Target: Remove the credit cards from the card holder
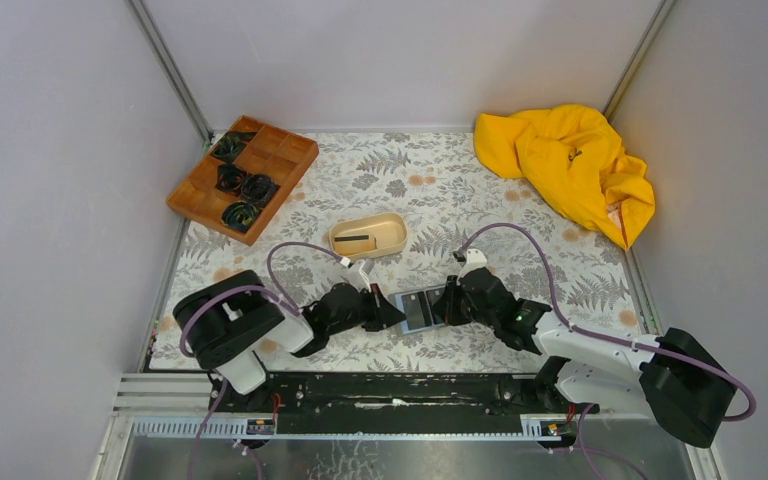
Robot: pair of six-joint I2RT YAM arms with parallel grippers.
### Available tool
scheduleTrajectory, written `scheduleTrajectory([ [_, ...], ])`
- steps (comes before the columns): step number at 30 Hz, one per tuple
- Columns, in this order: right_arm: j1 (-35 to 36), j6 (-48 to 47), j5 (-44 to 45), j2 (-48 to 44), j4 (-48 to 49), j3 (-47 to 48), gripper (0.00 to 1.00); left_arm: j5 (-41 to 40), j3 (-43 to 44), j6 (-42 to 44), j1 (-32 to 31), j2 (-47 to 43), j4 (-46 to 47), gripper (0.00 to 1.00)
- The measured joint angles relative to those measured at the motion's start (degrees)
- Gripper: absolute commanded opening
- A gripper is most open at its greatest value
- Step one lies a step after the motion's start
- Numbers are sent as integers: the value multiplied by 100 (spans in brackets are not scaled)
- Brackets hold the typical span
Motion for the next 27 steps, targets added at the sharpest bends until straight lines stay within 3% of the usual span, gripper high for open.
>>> scheduleTrajectory([
  [2, -2, -4, -2, 11, 35, -4, 17, 48, 44, -9, 22, 129, 138, 0],
  [6, -50, -7, -118, 15, 199, -44, 49, 175, 57, -90, 81, 369, 459, 0],
  [9, -170, 13, -243, 15, 356, -144, 56, 258, 22, -157, 136, 490, 678, 0],
  [27, -560, 151, -1488, 1349, 2122, -461, 49, 546, -258, -428, 330, 881, 1541, 0],
])
